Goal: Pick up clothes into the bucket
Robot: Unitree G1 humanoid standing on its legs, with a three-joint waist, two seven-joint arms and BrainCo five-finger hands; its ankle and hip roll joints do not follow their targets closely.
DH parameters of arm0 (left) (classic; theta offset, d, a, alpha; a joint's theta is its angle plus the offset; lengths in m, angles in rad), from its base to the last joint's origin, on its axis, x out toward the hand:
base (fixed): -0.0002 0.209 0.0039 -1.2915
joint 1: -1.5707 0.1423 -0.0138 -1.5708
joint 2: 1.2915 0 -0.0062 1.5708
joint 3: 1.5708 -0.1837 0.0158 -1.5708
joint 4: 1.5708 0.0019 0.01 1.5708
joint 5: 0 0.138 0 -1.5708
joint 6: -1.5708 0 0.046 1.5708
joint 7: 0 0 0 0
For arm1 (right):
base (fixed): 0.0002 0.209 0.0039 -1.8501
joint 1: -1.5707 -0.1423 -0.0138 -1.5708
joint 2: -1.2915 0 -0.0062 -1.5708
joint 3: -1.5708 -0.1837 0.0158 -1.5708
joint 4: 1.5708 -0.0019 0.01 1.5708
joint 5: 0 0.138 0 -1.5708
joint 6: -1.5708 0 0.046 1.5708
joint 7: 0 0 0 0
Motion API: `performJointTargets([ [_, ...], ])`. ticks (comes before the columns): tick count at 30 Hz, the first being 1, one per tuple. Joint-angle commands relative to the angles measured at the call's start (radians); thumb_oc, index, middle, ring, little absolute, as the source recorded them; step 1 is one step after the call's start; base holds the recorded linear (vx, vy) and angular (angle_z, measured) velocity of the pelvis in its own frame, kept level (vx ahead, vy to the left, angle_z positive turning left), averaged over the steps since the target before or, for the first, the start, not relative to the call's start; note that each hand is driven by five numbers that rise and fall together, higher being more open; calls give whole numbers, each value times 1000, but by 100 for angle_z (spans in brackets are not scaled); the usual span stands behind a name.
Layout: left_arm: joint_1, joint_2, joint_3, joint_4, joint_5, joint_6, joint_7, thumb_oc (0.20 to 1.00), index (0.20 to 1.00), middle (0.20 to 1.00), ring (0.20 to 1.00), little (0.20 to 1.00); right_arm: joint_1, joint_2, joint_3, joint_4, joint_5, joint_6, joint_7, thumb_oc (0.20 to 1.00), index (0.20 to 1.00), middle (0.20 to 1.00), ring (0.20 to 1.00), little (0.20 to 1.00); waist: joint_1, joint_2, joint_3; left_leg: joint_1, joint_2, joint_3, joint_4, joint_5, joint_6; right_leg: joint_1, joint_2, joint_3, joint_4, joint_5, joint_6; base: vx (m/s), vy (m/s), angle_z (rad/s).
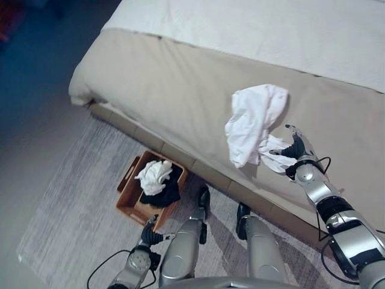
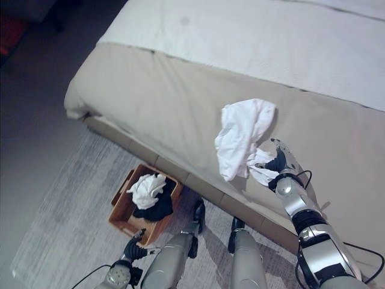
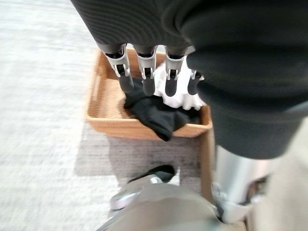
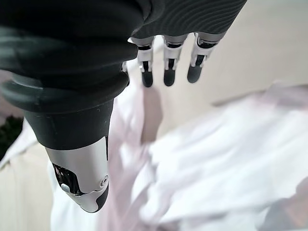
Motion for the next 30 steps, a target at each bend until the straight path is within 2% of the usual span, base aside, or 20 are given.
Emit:
performJointTargets([
  [1, -23, 38, -4, -18, -48, -14, 53, 1000, 1000, 1000, 1000, 1000, -120, -21, 2, 13, 89, -13, -61, 1000, 1000, 1000, 1000, 1000, 18, -45, 38, 57, -34, -10, 11, -32, 53, 54, -21, 56, -141, 128, 85, -48, -10, 26],
  [6, -54, 41, -15, -18, -73, -15, 84, 1000, 1000, 1000, 1000, 1000, -226, -22, -10, 86, 155, -16, -102, 1000, 1000, 1000, 1000, 1000, 47, -35, 71, 32, -45, -52, 4, -15, 51, 25, -43, 19, -100, 106, 81, -27, -28, 30],
  [7, -75, 44, -20, -25, -100, -22, 100, 1000, 1000, 1000, 1000, 1000, -296, -23, -20, 130, 199, -17, -122, 1000, 1000, 1000, 1000, 1000, 70, -26, 87, 13, -58, -82, 4, -7, 51, 6, -62, -11, -70, 92, 80, -16, -37, 35],
  [8, -76, 44, -20, -25, -100, -22, 100, 1000, 1000, 1000, 1000, 1000, -297, -23, -19, 131, 200, -17, -122, 1000, 1000, 1000, 1000, 1000, 69, -26, 87, 13, -59, -83, 5, -7, 51, 5, -63, -11, -69, 92, 80, -26, -57, 53],
  [9, -90, 46, -25, -25, -111, -21, 111, 1000, 1000, 1000, 1000, 1000, -348, -18, -21, 194, 231, -9, -130, 1000, 1000, 1000, 1000, 1000, 86, -21, 96, 3, -66, -100, 6, -4, 52, -2, -72, -26, -57, 86, 80, -10, -20, 50],
  [12, -100, 50, -34, -31, -113, -19, 118, 1000, 1000, 1000, 1000, 1000, -394, -15, -4, 252, 236, -1, -130, 1000, 1000, 1000, 1000, 1000, 98, -17, 104, -4, -71, -112, 8, 0, 52, -6, -78, -37, -47, 83, 81, 24, -48, 28],
  [13, -105, 54, -39, -38, -113, -18, 117, 1000, 1000, 1000, 1000, 1000, -408, -14, -3, 286, 244, 9, -124, 1000, 1000, 1000, 1000, 1000, 103, -22, 103, 8, -76, -122, 4, -23, 50, 1, -85, -33, -34, 47, 87, -5, -37, 9],
  [14, -112, 58, -41, -44, -112, -18, 119, 1000, 1000, 1000, 1000, 1000, -424, -14, -9, 318, 258, 15, -117, 1000, 1000, 1000, 1000, 1000, 110, -10, 111, -10, -79, -129, 10, 2, 52, -7, -88, -51, -37, 76, 80, 85, -93, 14],
  [15, -112, 62, -45, -53, -111, -17, 119, 1000, 1000, 1000, 1000, 1000, -435, -16, -7, 338, 262, 21, -110, 1000, 1000, 1000, 1000, 1000, 113, -15, 108, 1, -83, -136, 7, -21, 51, 2, -92, -44, -30, 43, 87, -1, -42, 27],
  [17, -121, 77, -48, -82, -111, -20, 120, 1000, 1000, 1000, 1000, 1000, -454, -33, 9, 387, 263, 39, -81, 1000, 1000, 1000, 1000, 1000, 125, -10, 113, -3, -89, -145, 9, -20, 49, 4, -99, -56, -20, 34, 86, 41, -67, 34],
  [18, -123, 80, -45, -82, -112, -20, 118, 1000, 1000, 1000, 1000, 1000, -469, -45, 19, 413, 258, 46, -67, 787, 787, 787, 787, 787, 130, -7, 115, -4, -91, -151, 10, -19, 48, 5, -102, -62, -17, 31, 85, -14, -48, 21],
  [19, -124, 90, -46, -97, -110, -21, 113, 1000, 1000, 1000, 1000, 1000, -474, -53, 27, 429, 251, 56, -49, 473, 473, 473, 473, 473, 136, -4, 115, -6, -92, -156, 10, -18, 47, 4, -106, -67, -14, 30, 86, -13, -31, 18],
  [20, -125, 94, -43, -100, -106, -20, 111, 1000, 1000, 1000, 1000, 1000, -484, -64, 33, 442, 245, 60, -34, 200, 200, 200, 200, 200, 139, -3, 116, -9, -94, -160, 10, -16, 46, 4, -108, -71, -12, 29, 85, -11, -32, 13],
  [23, -125, 101, -34, -117, -103, -15, 87, 1000, 1000, 1000, 1000, 1000, -483, -73, 25, 452, 265, 60, 11, 200, 200, 200, 200, 200, 148, -2, 117, -12, -99, -171, 13, -13, 47, 0, -115, -77, 0, 25, 85, -3, -9, 8],
  [30, -128, 97, -20, -98, -112, -6, 82, 1000, 1000, 1000, 1000, 1000, -494, -105, 44, 404, 256, 45, -2, 200, 200, 200, 200, 200, 137, -29, 114, -7, -98, -158, 17, -20, 49, -2, -112, -59, 2, 31, 84, -2, 6, 2],
])
